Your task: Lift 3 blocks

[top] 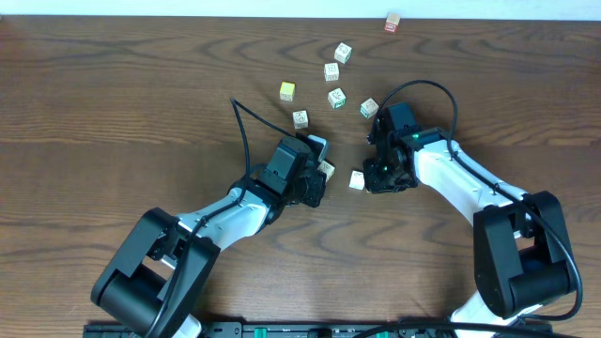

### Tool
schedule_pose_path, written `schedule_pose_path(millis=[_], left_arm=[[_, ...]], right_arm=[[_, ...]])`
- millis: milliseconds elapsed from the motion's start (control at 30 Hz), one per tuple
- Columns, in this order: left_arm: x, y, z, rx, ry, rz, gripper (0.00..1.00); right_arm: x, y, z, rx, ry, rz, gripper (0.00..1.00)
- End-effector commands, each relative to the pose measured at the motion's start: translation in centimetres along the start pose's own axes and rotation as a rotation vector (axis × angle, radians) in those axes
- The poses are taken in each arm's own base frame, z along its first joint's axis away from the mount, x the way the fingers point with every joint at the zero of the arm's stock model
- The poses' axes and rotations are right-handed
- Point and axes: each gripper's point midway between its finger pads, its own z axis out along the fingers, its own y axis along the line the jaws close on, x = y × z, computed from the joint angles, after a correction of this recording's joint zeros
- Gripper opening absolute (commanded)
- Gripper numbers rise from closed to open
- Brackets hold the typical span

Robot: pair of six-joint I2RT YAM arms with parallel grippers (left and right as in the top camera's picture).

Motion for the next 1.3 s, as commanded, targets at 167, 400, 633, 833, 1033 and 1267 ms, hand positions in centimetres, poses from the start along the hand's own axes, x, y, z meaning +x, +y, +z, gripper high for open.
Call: schedule_pose_path(millis=[167,400,633,833,1033,1267], left_arm=[[-0.6,-0.1,0.2,0.006,-0.005,-0.006,0.07],[-0.6,-0.1,0.2,0.006,-0.005,-0.006,0.07],[-0.8,0.6,0.2,-0.031,-0.017,-0.007,0.07],[-1.0,1.1,0.0,-0.035,-0.022,-0.021,0.08],[-2.2,0.5,-1.0,-0.017,-0.058,-0.014,0.08],[-3.4,3.0,-1.4,-0.121,-0.100,-0.014,0.08]], right_arm=[[1.3,-1.2,1.0,0.041,0.042,-0.002,0.46],[1.4,-1.0,0.1,0.047,0.068,0.001,0.48],[1.7,-0.8,-3.1,0.067,0.126,0.005,0.44],[2.4,-1.3,-4.9,0.092,0.145,0.027,0.05],[0.8,-5.3,-6.1,0.176,0.067,0.102,0.01],[-1.1,-6.8,-5.5,0.127,-0.002,0.167,0.01]])
